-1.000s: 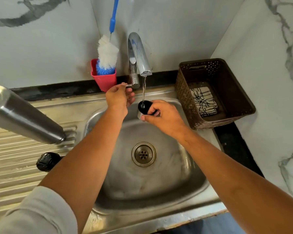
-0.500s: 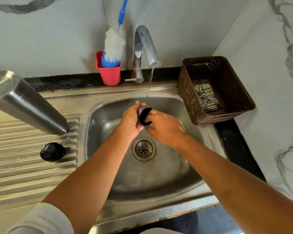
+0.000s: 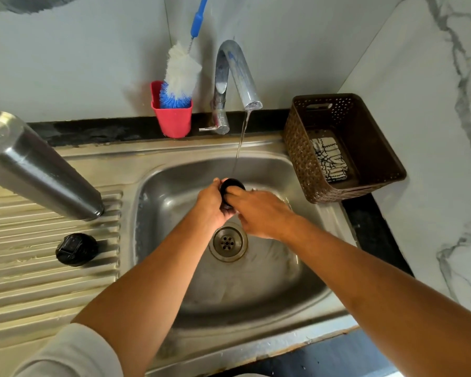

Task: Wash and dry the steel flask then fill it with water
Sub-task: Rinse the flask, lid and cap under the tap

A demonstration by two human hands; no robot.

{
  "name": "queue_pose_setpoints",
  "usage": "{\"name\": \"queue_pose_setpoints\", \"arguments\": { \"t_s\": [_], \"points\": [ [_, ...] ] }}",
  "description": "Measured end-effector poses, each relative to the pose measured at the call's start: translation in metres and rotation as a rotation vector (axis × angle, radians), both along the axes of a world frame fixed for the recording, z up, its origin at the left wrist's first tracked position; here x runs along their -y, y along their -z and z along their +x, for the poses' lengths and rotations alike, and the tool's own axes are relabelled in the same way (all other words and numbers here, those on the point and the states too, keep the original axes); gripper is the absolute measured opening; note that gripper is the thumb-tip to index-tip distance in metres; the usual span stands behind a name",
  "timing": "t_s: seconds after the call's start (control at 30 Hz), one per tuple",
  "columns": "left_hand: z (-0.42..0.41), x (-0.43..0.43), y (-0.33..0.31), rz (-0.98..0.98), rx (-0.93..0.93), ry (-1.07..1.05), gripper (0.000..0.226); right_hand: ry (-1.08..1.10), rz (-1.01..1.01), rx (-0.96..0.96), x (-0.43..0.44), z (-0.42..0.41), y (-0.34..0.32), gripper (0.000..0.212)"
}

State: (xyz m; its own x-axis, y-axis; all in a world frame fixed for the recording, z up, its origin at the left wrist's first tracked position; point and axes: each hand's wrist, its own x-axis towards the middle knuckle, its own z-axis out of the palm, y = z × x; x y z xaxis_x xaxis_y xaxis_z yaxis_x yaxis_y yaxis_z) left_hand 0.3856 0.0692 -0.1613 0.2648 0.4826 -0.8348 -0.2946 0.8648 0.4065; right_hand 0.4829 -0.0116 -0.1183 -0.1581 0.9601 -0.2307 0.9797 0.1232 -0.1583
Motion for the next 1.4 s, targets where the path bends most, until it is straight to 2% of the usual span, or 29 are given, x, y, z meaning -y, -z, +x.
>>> {"name": "queue_pose_setpoints", "arguments": {
  "t_s": [0.07,0.13,0.2,0.27,0.4,0.47,0.53,0.63,0.7,0.87,0.93,1.0,1.07,1.17,1.3,1.4],
  "points": [
    [-0.002,-0.010,0.004,0.012,-0.017,0.019,0.042,0.086,-0.013,0.017,0.002,-0.001,0.008,0.056],
    [0.000,-0.015,0.011,-0.013,-0.036,0.040,0.044,0.156,-0.036,0.053,-0.005,-0.008,0.014,0.041],
    [0.000,-0.015,0.022,-0.056,-0.037,0.035,0.045,0.136,-0.075,-0.034,-0.013,-0.012,0.017,0.035],
    [0.000,-0.014,0.026,-0.061,-0.007,0.032,0.043,0.091,-0.076,-0.115,-0.019,-0.002,0.023,0.042],
    [0.007,-0.024,0.032,-0.057,-0.025,0.050,0.042,0.254,-0.094,0.004,-0.016,-0.009,0.038,0.051],
    [0.008,-0.024,0.041,-0.067,-0.104,0.047,0.044,0.287,-0.141,-0.105,-0.017,-0.018,0.046,0.044],
    [0.008,-0.018,0.045,-0.090,-0.079,0.027,0.046,0.297,-0.136,-0.170,-0.026,-0.013,0.047,0.037],
    [0.008,-0.021,0.046,-0.097,-0.037,-0.006,0.047,0.326,-0.133,-0.197,-0.032,-0.011,0.048,0.048],
    [0.007,-0.028,0.048,-0.084,-0.060,-0.004,0.045,0.254,-0.145,-0.232,-0.027,-0.014,0.050,0.049],
    [0.010,-0.025,0.051,-0.124,-0.032,-0.042,0.044,0.264,-0.113,-0.064,-0.039,-0.001,0.058,0.045],
    [0.010,-0.030,0.053,-0.109,-0.050,0.001,0.046,0.215,-0.114,-0.117,-0.038,-0.011,0.056,0.050],
    [0.008,-0.034,0.059,-0.101,-0.084,0.020,0.043,0.135,-0.146,-0.183,-0.032,-0.009,0.054,0.043],
    [0.008,-0.027,0.060,-0.100,-0.064,0.002,0.041,0.105,-0.188,-0.125,-0.032,0.009,0.051,0.037],
    [0.015,-0.017,0.063,-0.078,0.006,-0.021,0.044,0.103,-0.169,-0.001,-0.037,0.016,0.046,0.043],
    [0.013,-0.022,0.065,-0.042,-0.021,0.033,0.037,-0.014,-0.158,-0.041,-0.024,0.013,0.050,0.057],
    [0.015,-0.022,0.061,-0.036,-0.028,0.021,0.035,0.084,-0.125,0.106,-0.023,0.015,0.049,0.057]
  ]
}}
